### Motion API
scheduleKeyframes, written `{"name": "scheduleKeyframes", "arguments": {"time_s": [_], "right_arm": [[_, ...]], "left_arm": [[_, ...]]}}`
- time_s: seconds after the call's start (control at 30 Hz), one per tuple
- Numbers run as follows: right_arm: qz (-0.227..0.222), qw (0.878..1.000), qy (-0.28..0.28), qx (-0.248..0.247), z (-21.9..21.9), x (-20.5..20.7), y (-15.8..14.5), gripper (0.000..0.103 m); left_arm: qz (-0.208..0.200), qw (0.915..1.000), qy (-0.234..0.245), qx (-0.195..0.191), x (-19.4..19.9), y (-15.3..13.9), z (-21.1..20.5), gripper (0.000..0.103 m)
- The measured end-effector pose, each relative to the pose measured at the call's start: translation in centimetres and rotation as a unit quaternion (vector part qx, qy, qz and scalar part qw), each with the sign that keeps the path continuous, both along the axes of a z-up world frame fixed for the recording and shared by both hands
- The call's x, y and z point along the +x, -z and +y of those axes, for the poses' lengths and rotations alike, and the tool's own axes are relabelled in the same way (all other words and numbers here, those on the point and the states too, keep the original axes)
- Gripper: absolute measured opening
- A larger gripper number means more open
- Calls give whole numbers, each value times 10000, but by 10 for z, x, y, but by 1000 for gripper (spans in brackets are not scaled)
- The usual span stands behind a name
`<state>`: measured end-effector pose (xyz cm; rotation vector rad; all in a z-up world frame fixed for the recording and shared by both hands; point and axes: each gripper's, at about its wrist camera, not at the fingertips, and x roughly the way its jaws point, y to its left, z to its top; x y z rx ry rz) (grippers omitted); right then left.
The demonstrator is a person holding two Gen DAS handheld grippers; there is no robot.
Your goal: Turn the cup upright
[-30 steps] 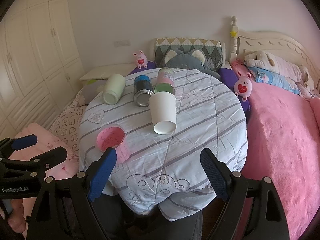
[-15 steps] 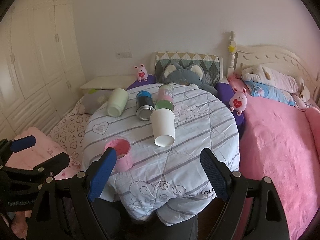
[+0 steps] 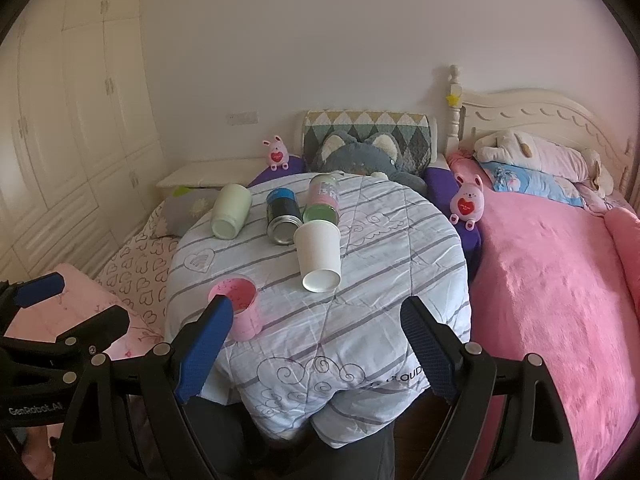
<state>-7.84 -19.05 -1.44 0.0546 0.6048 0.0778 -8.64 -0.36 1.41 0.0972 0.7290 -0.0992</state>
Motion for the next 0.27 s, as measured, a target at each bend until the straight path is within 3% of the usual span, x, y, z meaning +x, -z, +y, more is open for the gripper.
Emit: {"name": "scheduleKeyframes", "arguments": {"time_s": [0.27], "right_arm": [[18, 10000, -7, 18, 0, -2, 0, 87]], "left_arm": [[20, 10000, 18, -26, -2, 0, -1, 103]]}}
